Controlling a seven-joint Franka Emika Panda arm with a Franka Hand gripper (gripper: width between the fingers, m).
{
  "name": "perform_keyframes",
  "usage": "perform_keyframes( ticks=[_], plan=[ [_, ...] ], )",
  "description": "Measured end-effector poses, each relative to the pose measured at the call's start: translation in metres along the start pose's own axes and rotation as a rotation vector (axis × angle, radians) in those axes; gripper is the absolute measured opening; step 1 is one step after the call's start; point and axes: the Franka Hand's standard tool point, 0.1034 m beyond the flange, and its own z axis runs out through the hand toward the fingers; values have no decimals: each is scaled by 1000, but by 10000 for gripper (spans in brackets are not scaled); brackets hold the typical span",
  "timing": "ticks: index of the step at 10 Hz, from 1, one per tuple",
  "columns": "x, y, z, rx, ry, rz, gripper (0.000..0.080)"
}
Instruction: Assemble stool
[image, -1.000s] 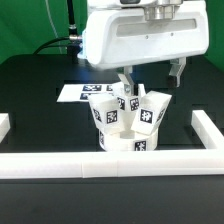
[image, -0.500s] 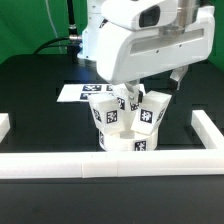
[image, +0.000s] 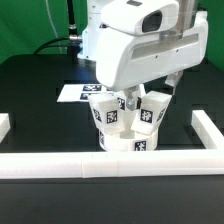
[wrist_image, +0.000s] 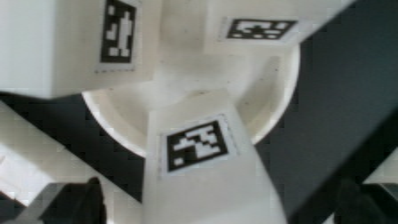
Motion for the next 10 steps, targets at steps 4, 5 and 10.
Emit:
perform_keyframes(
  ticks=[4, 5, 10],
  plan=[
    [-3, 5, 0, 1, 0, 14, 390],
    [-3, 5, 0, 0, 0, 15, 340],
    [-4, 5, 0, 1, 0, 49, 340]
  ],
)
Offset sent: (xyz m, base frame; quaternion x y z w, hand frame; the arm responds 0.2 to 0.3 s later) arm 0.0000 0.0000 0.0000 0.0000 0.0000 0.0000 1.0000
